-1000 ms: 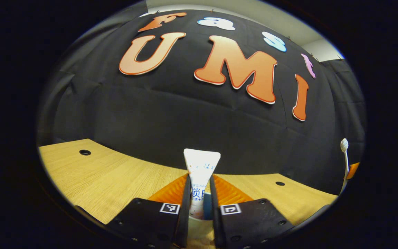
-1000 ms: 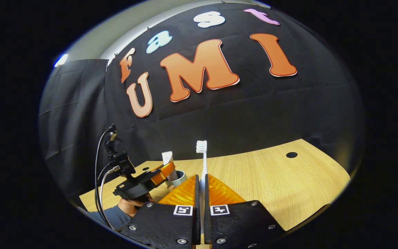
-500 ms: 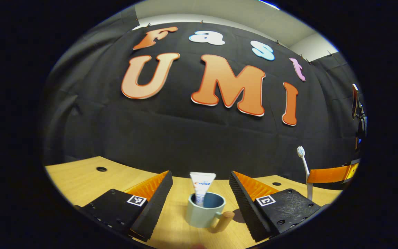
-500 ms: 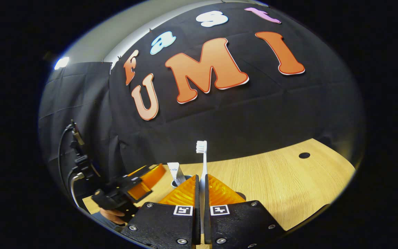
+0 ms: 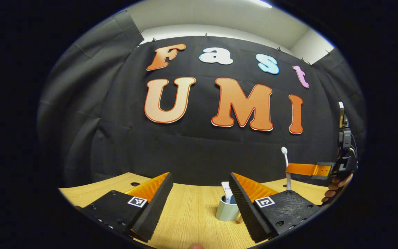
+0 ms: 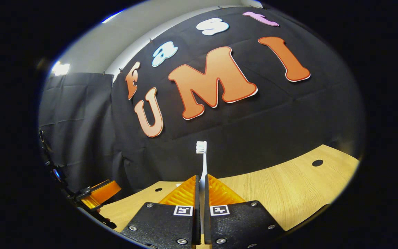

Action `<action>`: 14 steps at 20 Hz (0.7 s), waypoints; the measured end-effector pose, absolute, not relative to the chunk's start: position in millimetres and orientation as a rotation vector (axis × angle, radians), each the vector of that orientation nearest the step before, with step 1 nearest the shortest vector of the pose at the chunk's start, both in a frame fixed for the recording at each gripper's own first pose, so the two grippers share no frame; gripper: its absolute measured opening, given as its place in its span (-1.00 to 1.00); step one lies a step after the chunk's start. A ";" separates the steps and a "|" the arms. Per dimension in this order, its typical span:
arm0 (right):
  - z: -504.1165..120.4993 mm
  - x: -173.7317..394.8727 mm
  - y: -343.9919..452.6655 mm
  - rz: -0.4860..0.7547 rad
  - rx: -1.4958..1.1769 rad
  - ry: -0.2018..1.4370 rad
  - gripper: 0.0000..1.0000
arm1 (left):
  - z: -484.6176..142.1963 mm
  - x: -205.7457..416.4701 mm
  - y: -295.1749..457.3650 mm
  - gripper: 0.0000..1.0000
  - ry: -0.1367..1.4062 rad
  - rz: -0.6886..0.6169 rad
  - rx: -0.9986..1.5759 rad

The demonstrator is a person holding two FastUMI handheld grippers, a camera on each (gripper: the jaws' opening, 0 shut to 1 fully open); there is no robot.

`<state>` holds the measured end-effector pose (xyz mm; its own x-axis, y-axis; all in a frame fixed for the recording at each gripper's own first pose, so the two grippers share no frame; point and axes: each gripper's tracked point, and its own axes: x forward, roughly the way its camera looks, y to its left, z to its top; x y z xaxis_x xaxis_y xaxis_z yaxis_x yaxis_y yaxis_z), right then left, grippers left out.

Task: Put the toothbrush and toothpaste on the desktop into the cup, then pick up the cup and place it on the coaster on the desktop.

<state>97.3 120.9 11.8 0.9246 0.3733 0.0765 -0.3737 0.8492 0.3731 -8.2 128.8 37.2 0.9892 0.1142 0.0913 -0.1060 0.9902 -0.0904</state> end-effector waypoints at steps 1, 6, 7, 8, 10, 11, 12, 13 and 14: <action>4.7 104.2 148.0 0.395 0.384 -0.011 -0.92 | 32.7 -12.4 133.4 0.95 -0.086 0.115 -0.089; 14.6 130.7 177.5 0.379 0.342 -0.053 -0.92 | 26.9 -36.4 155.7 1.00 -0.081 0.153 -0.099; 28.7 130.8 162.5 0.379 0.350 -0.062 -0.92 | 27.7 -43.3 162.5 1.00 -0.084 0.166 -0.097; 29.0 135.4 169.4 0.378 0.348 -0.070 -0.92 | 29.0 -49.0 168.7 0.87 -0.089 0.177 -0.095; 26.5 144.5 177.3 0.357 0.315 -0.081 -0.92 | 30.7 -61.4 178.1 0.94 -0.097 0.191 -0.095; 22.5 150.9 176.3 0.335 0.295 -0.080 -0.92 | 30.2 -65.4 181.7 0.94 -0.100 0.193 -0.099; 21.2 155.7 174.7 0.313 0.296 -0.084 -0.92 | 29.1 -69.0 187.8 1.00 -0.102 0.204 -0.104; 21.7 158.6 177.7 0.311 0.313 -0.089 -0.92 | 25.4 -72.8 196.8 0.94 -0.098 0.220 -0.106; 20.7 160.7 181.3 0.310 0.329 -0.090 -0.92 | 21.3 -75.5 204.4 0.94 -0.088 0.233 -0.111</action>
